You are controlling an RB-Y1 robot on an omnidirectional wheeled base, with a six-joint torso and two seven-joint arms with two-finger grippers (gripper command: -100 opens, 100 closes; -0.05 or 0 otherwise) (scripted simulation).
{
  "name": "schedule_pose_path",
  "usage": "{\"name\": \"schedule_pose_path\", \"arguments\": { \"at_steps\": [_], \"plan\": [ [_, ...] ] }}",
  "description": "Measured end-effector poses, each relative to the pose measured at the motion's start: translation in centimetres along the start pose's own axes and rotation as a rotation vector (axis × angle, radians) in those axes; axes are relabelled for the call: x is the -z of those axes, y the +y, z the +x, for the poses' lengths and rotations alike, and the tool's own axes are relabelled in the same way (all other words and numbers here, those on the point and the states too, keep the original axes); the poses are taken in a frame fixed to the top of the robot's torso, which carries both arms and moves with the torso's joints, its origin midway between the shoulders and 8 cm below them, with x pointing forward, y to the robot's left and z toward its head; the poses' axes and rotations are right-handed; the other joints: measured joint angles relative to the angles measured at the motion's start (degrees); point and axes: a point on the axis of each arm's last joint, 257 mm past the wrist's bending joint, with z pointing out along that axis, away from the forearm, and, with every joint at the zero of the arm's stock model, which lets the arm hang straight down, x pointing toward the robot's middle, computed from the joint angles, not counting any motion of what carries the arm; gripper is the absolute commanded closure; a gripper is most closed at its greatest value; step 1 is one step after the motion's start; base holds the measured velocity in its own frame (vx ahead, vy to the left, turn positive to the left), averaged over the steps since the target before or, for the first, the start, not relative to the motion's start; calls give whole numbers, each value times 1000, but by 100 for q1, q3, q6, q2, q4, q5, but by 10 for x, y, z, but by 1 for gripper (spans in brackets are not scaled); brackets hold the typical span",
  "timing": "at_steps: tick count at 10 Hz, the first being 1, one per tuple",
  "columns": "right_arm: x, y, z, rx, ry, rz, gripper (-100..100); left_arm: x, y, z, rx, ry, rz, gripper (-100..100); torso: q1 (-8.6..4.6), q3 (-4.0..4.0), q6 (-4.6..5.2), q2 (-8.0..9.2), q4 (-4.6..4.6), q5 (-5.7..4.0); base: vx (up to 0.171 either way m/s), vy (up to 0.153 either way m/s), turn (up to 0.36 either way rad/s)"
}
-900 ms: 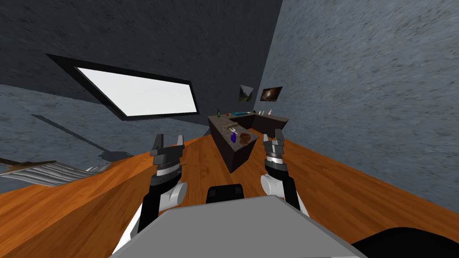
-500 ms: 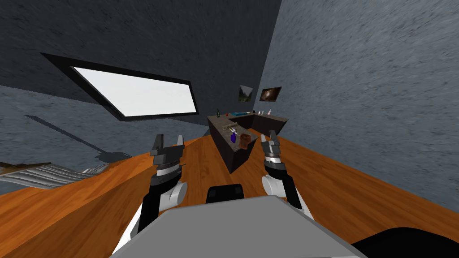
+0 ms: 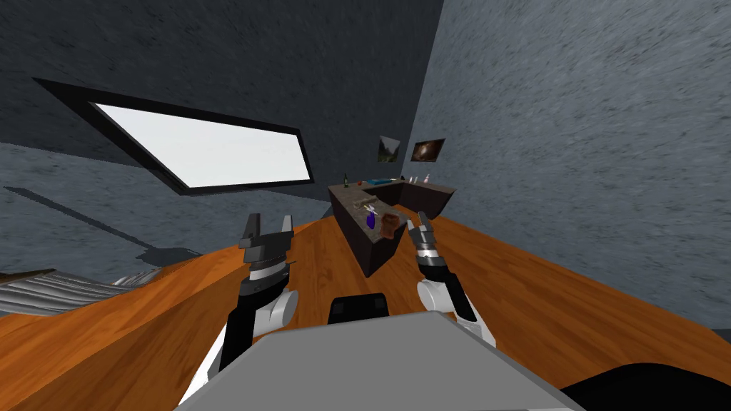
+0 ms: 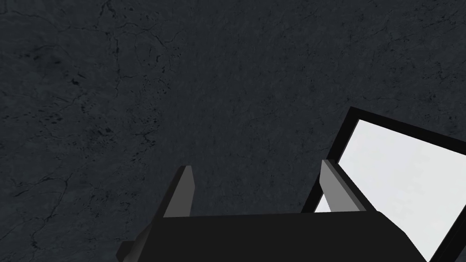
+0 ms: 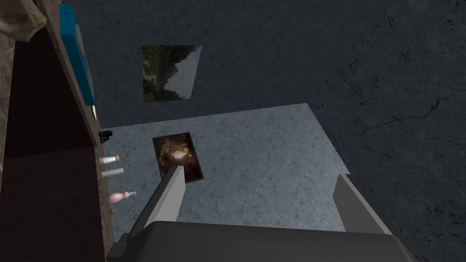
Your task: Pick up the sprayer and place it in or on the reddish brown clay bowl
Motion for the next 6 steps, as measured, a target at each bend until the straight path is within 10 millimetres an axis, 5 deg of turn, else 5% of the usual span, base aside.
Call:
{"name": "schedule_pose_path", "arguments": {
  "at_steps": [6],
  "plan": [
    [9,-82,22,-257,18,244,-100,0,0,0,0,0,0,0,-3,0,0,0,0,-1,41,10,-41]
  ]
}}
